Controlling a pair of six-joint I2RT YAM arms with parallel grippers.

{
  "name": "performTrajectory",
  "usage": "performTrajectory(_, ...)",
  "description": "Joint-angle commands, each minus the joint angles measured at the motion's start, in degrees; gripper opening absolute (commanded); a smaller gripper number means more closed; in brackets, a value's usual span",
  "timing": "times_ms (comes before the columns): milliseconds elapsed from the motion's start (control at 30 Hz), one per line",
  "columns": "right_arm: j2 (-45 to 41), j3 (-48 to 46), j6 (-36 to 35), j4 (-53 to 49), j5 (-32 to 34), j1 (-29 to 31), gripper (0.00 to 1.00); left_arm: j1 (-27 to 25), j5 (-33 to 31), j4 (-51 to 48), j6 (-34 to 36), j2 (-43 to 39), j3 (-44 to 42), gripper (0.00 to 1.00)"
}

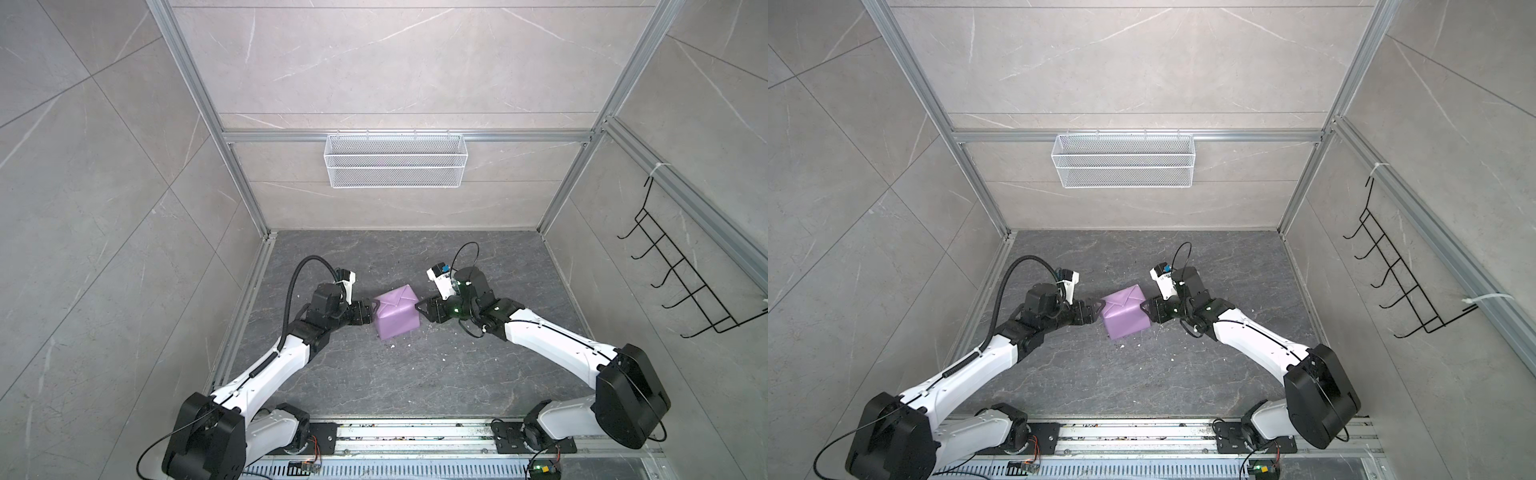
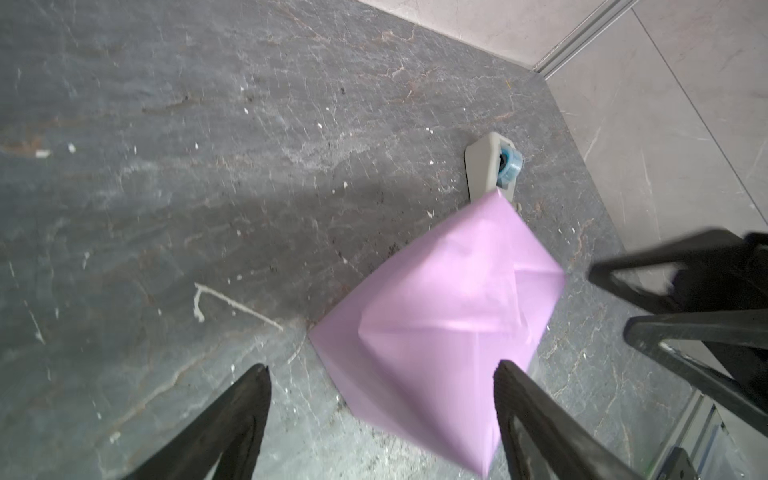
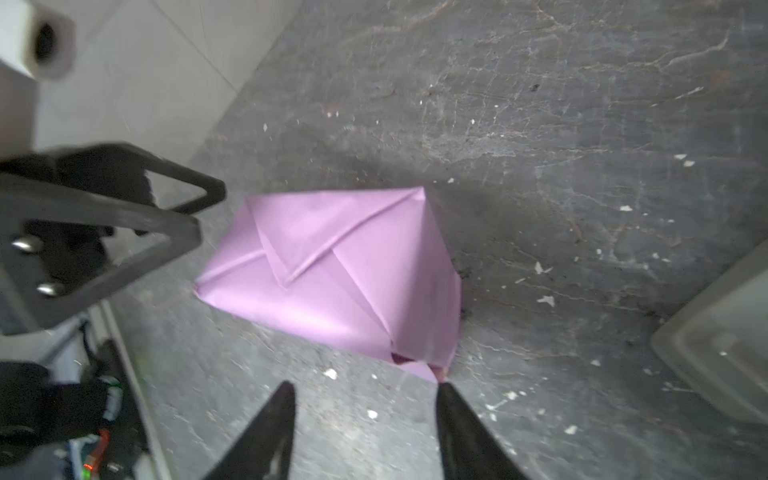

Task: Wrap the gift box in paper
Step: 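Open both grippers and lift them away from the lilac box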

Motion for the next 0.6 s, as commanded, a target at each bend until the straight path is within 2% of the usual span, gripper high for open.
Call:
performTrajectory(0, 1.4, -2.7, -2.3, 4.9, 1.6, 0.8, 0.74, -4.6, -4.1, -1.3, -1.7, -5.2, -3.2, 0.86)
performTrajectory(100, 3.4, -3.8, -2.7, 8.3, 1.5, 1.7, 0.8, -8.7, -8.8, -2.3, -1.2, -8.0, -6.5, 0.87)
performTrajectory(233, 6.4, -2.7, -2.2, 10.6, 0.3, 2.1, 0.81, -10.4, -9.7, -0.3, -0.3, -5.1, -8.2, 0.87)
performTrajectory(400, 10.6, 1.3, -0.1, 11.4, -1.3, 2.2, 0.8, -10.0, -11.6, 4.6, 0.3, 2.5, -5.6, 0.86)
performTrajectory(567, 14.8, 8.1, 2.1, 7.6, 0.4, 2.2, 0.79, -5.0, -7.6, 6.2, -0.5, 8.9, 0.3, 0.82)
